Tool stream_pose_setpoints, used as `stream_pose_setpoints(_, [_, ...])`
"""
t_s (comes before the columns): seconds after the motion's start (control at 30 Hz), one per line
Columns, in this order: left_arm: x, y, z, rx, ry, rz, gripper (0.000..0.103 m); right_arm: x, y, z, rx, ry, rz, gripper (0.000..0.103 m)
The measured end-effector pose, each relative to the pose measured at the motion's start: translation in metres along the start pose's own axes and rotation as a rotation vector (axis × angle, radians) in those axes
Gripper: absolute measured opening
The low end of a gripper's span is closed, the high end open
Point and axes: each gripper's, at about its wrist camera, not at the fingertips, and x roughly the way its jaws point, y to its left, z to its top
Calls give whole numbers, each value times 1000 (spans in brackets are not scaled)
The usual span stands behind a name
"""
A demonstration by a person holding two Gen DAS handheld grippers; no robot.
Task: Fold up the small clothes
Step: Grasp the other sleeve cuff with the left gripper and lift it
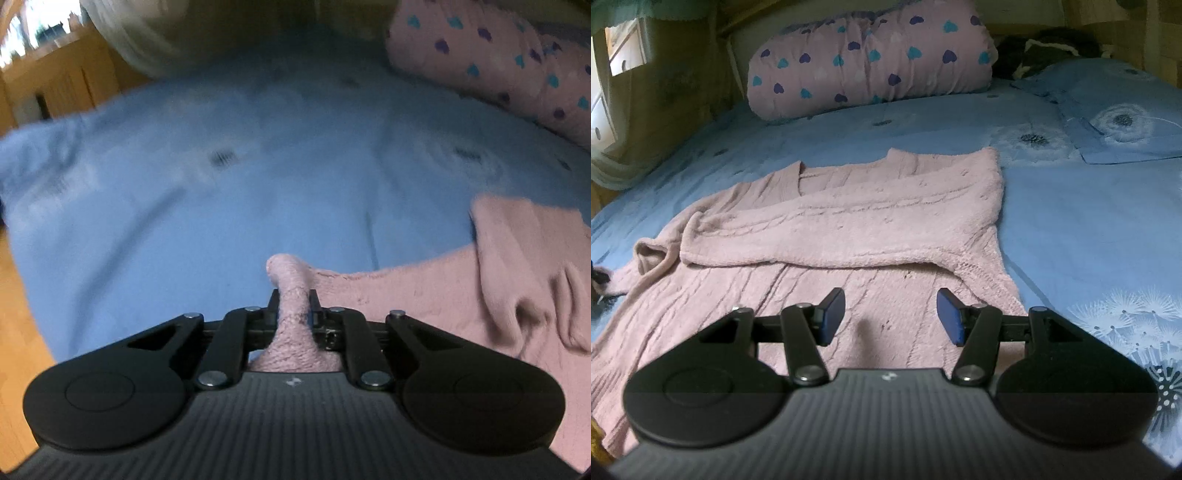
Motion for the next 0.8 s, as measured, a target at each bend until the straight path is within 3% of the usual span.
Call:
stream_pose_setpoints(0.17, [-18, 8, 28, 31, -146, 151, 13, -1, -4, 1, 26, -2, 27, 57])
stream_pose_setpoints(0.37, [-31, 10, 53, 29, -200, 148, 13, 0, -3, 1, 20, 1, 33, 57])
stream_pose_setpoints(0.53, [-49, 0, 61, -65, -195, -44, 13, 0, -2, 1, 19, 0, 38, 57])
stream_pose_setpoints(0.8, [-101, -69, 73, -90, -263, -340, 13, -2, -2, 1, 19, -6, 57, 57])
